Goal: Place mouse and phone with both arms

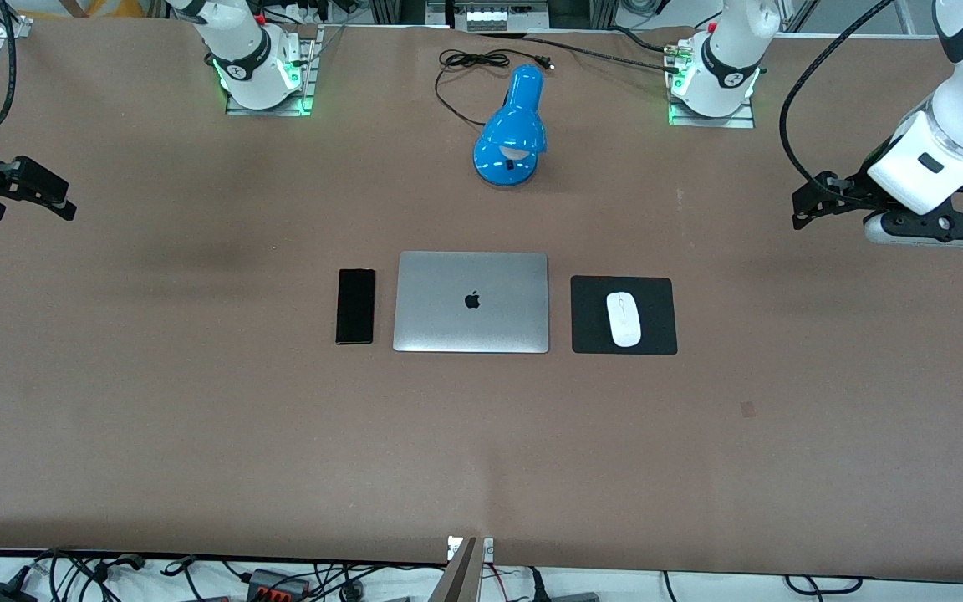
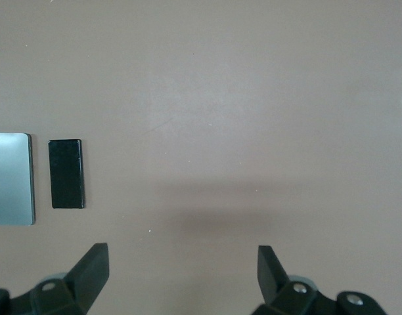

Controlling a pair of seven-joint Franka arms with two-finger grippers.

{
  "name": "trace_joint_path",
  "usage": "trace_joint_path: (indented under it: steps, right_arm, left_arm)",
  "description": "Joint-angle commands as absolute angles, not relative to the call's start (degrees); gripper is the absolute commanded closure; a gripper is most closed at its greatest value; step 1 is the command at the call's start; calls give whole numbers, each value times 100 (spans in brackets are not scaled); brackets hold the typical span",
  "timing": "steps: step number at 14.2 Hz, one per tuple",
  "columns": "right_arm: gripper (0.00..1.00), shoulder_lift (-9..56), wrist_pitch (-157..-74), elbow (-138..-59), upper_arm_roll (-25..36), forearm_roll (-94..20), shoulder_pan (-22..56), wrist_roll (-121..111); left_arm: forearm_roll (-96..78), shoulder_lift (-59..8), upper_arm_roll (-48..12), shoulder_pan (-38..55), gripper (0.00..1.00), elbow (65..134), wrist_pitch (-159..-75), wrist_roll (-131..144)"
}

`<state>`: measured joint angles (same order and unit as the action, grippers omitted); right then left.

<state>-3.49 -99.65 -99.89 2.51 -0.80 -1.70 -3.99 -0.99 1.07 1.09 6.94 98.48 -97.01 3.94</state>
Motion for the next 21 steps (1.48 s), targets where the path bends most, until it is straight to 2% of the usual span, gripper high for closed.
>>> trace_joint_path:
  steps: [1,21]
  right_arm:
    - [0,-422,-9844,-9967,228,-44,-193,-281]
    - [0,-448,-9870,-10037,246,-26,-114,-272]
  left_arm:
    - [96,114,70,738,0,9791,-9817,378]
    - [97,53,149,668,0,9800,-9765,387]
